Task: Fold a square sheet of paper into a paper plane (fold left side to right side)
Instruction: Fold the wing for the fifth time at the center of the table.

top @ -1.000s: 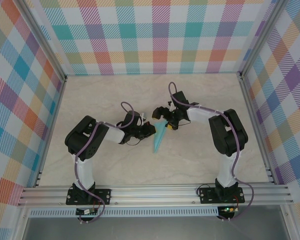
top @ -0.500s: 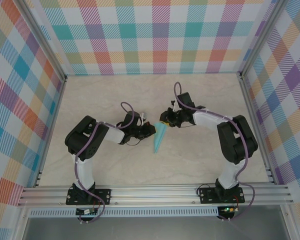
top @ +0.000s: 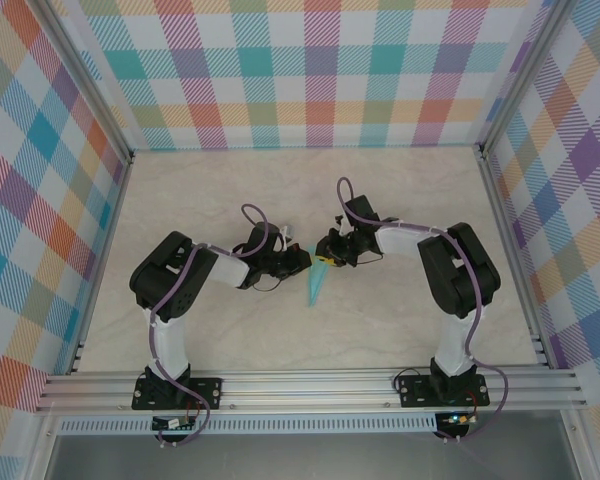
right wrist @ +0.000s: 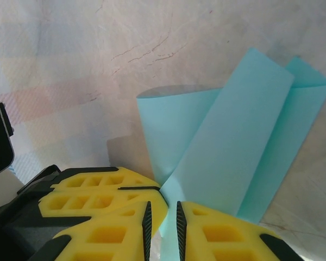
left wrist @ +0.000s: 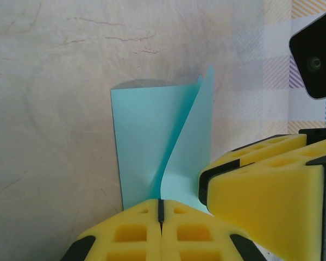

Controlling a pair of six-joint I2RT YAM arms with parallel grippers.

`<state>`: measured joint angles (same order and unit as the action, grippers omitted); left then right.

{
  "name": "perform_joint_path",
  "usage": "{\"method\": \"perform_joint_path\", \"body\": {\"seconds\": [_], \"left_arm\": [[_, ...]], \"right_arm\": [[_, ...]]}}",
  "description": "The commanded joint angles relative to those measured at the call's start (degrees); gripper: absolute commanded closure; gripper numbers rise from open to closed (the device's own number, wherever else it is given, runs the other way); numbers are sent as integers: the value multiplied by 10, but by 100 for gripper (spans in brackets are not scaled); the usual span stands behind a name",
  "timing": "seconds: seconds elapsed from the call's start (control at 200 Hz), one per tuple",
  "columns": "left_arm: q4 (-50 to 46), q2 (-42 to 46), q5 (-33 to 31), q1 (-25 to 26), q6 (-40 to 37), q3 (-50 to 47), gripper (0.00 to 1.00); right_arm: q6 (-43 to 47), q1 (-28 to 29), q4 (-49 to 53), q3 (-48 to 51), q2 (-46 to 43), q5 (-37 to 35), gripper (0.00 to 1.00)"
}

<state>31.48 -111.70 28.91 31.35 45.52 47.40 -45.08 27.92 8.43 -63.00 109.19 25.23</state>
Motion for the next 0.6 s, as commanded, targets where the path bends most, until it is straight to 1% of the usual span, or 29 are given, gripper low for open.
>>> {"method": "perform_joint_path", "body": {"seconds": [0.0, 0.595], "left_arm": [[-41, 0, -27, -7, -17, -14, 100], [-43, -3, -31, -6, -19, -15, 100]], "right_arm": [[17, 4, 16, -12, 12, -10, 78], [26, 4, 38, 2, 28, -34, 79]]}}
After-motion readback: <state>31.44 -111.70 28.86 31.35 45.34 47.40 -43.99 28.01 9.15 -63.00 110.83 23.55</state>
